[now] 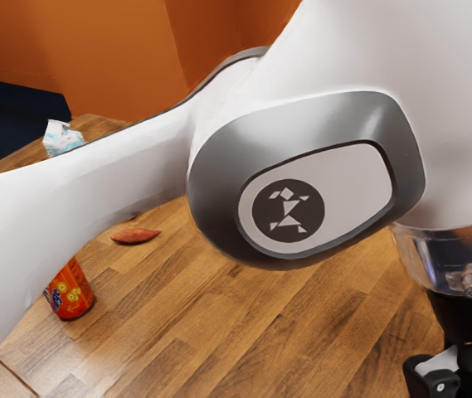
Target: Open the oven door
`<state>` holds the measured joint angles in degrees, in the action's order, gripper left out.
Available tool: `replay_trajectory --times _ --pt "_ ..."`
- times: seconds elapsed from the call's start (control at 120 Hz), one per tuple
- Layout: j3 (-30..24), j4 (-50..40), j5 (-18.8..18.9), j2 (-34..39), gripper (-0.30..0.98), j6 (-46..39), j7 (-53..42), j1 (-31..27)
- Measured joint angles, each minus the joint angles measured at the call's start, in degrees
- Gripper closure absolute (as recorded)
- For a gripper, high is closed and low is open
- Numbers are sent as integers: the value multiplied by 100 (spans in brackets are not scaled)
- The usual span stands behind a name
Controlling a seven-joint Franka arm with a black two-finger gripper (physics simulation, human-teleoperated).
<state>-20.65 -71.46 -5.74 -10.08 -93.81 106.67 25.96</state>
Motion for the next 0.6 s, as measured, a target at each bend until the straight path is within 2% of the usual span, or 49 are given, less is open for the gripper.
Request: replay_trajectory --times 0.158,0.292,0.458,0.6 --pt "0 22 6 -410 0 -715 849 123" --pt "77 -52 8 -457 0 -1100 1392 220" --pt "450 -814 -80 -117 0 -1570 1919 549" --pt "541 -1709 -194 562 0 -1934 2273 693"
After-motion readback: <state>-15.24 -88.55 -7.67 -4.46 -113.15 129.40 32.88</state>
